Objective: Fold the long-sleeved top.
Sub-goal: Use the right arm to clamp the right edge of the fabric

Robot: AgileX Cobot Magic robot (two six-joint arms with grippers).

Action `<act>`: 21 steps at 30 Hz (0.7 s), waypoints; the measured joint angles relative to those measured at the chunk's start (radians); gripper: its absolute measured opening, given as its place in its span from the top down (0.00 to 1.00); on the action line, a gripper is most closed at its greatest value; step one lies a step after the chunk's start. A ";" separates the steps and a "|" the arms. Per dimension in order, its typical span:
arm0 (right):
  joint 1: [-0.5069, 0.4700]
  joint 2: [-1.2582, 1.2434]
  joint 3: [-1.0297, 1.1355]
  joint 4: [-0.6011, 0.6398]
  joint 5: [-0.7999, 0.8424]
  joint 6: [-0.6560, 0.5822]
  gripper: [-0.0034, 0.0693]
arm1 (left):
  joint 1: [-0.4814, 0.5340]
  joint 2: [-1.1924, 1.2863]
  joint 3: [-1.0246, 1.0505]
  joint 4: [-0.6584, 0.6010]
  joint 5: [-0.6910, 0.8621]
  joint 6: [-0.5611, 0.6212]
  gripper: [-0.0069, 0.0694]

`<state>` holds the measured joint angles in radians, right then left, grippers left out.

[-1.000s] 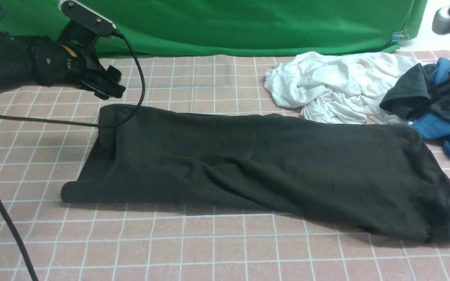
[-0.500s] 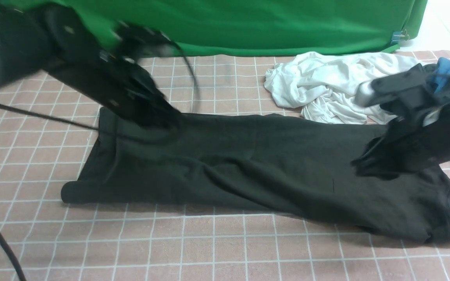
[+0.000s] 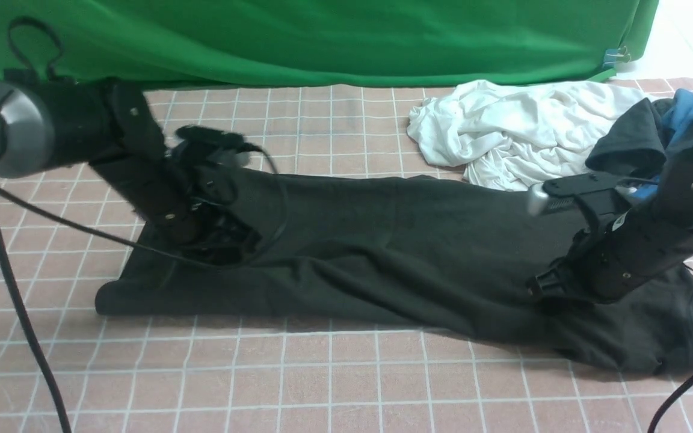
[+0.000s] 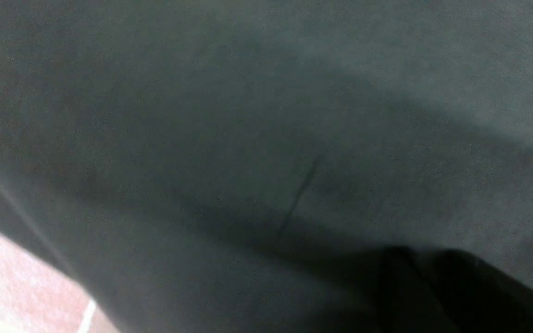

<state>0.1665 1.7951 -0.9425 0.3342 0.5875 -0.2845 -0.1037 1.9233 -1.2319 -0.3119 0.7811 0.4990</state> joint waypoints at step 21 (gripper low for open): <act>-0.035 0.003 -0.001 0.008 -0.002 0.000 0.76 | 0.293 -0.087 -0.006 0.045 -0.120 -0.053 0.89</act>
<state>0.1313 1.7985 -0.9434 0.3418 0.5855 -0.2845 0.1895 1.8360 -1.2382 -0.2667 0.6609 0.4456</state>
